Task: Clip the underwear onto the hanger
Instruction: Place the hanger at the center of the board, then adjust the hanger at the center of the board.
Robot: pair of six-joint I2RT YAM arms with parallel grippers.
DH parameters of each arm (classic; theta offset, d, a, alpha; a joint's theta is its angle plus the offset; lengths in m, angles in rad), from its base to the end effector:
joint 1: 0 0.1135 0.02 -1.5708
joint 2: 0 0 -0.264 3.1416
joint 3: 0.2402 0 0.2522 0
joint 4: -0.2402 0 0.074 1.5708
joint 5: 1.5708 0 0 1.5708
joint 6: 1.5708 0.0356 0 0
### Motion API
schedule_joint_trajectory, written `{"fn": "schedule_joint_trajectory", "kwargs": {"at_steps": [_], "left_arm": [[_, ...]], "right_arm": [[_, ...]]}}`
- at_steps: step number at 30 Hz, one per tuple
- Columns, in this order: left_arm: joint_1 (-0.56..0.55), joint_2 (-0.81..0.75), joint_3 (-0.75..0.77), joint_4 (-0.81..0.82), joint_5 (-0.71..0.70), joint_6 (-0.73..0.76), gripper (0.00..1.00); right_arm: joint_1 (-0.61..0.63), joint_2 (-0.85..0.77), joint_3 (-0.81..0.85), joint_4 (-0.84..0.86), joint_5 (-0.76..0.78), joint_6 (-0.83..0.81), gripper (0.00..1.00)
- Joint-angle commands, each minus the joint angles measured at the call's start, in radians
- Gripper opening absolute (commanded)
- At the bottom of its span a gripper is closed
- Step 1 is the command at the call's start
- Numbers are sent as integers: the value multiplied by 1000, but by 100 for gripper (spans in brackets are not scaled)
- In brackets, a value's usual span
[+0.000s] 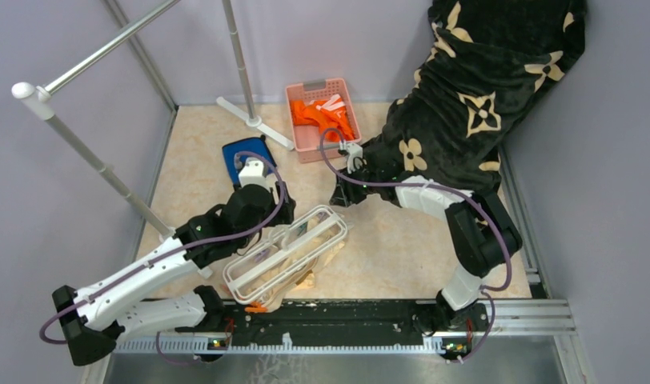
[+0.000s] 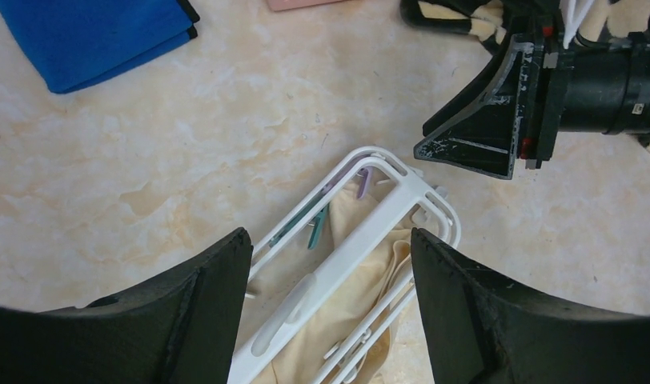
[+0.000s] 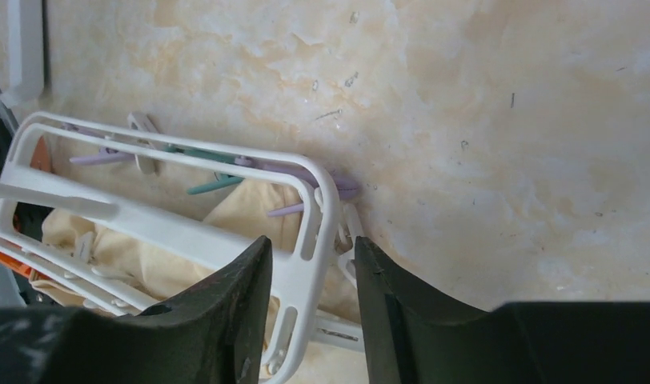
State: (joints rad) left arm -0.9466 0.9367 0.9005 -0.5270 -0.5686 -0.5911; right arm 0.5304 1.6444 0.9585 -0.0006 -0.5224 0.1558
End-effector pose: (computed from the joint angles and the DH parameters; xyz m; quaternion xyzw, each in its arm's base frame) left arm 0.1316 -0.1499 0.3217 0.0154 0.8513 -0.1457 0.5038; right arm 0.2913 0.1914 0.2016 -0.2711 0.8373 0.3589 0.3108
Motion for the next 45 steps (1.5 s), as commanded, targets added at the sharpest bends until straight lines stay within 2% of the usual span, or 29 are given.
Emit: {"fn": "schedule_joint_trajectory", "kwargs": {"at_steps": [1, 6, 16, 22, 28, 32, 36, 41, 45], "left_arm": [[0, 13, 14, -30, -31, 9, 78], [0, -20, -10, -16, -44, 9, 78], [0, -18, -23, 12, -32, 36, 78], [0, -24, -32, 20, -27, 39, 78], [1, -14, -33, 36, -22, 49, 78], [1, -2, -27, 44, -13, 57, 78], [0, 2, -23, 45, -11, 63, 78], [1, -3, -25, 55, -15, 71, 78], [3, 5, -23, 64, -11, 80, 78]], "right_arm": [[12, 85, 108, -160, -22, -78, 44], [23, 103, 135, -278, -1, -143, 51], [35, 134, 154, -292, -85, -147, 51], [39, 114, 148, -346, -128, -179, 56], [49, 107, 131, -389, -87, -219, 56], [49, 114, 127, -368, -50, -207, 47], [49, 104, 103, -301, -12, -154, 25], [39, 41, -5, -94, 41, 7, 8], [17, -1, -76, 56, 73, 135, 1]]}}
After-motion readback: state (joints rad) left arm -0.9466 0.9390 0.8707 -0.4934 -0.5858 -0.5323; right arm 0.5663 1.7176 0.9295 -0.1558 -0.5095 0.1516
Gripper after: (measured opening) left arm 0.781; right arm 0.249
